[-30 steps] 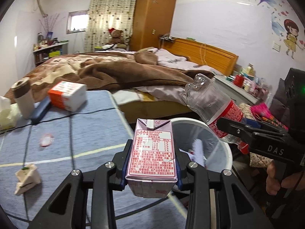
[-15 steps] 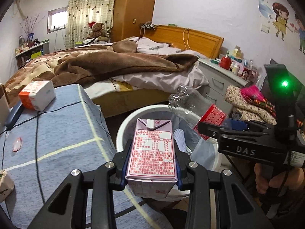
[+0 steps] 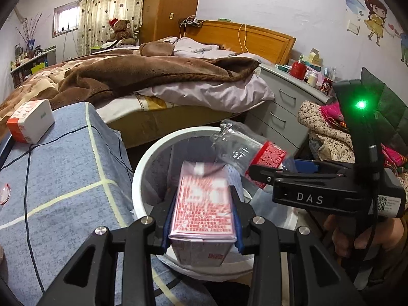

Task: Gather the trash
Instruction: 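Open both tools over the white bin to drop the bottle and carton, then move both tools back over the bed toward the paper bag and cup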

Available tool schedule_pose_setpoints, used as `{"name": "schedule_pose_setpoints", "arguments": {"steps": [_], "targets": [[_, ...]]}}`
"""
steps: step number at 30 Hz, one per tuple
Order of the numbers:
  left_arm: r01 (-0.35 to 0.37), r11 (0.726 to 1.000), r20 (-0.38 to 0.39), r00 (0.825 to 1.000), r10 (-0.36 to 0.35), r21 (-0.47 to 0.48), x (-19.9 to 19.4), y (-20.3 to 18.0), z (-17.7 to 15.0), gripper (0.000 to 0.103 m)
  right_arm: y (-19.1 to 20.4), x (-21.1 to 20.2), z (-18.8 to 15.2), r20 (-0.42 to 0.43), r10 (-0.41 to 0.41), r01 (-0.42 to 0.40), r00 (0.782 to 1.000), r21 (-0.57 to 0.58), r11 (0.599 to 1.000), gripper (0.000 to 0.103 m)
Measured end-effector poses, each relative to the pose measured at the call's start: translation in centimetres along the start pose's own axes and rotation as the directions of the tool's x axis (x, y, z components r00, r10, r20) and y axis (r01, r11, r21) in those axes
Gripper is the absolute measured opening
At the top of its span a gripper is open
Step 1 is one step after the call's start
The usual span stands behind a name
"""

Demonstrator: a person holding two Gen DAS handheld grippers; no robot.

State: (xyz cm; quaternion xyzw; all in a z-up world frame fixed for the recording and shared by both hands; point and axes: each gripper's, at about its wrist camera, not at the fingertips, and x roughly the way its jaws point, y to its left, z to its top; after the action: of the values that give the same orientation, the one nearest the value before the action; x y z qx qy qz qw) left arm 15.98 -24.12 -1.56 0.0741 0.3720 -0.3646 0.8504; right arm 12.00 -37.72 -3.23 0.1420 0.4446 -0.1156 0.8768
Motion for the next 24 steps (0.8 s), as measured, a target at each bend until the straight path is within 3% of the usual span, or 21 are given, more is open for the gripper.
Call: {"name": "schedule_pose_setpoints", "arguments": {"steps": [2,3,5,24], "targets": [[0.003,1.000,-0.006,1.000,-0.003,-0.005,0.2,0.1,-0.1,0.042,-0.3,0.1,-0.1,-0.008,0.014,-0.014,1.000,0.012,1.000,0.071],[0.003,1.000,-0.007,1.000,-0.003,-0.009,0.2,0.1,-0.1,0.052,-0.4,0.2,0.0,-0.006,0.017,-0.017,1.000,0.015,1.000,0.071],[-0.003,1.000,-0.006,1.000,0.003,-0.024,0.2,0.4,-0.1,0.058,-0.5,0.0,-0.2,0.004,0.016,-0.016,1.000,0.016,1.000,0.071],[-0.037,0.997,0.075,0.996,0.041,-0.062,-4.5,3.0,-0.4,0.058,2.1,-2.4,0.6,0.091,0.050,-0.048,0.995,-0.024,0.999,0.071]]}}
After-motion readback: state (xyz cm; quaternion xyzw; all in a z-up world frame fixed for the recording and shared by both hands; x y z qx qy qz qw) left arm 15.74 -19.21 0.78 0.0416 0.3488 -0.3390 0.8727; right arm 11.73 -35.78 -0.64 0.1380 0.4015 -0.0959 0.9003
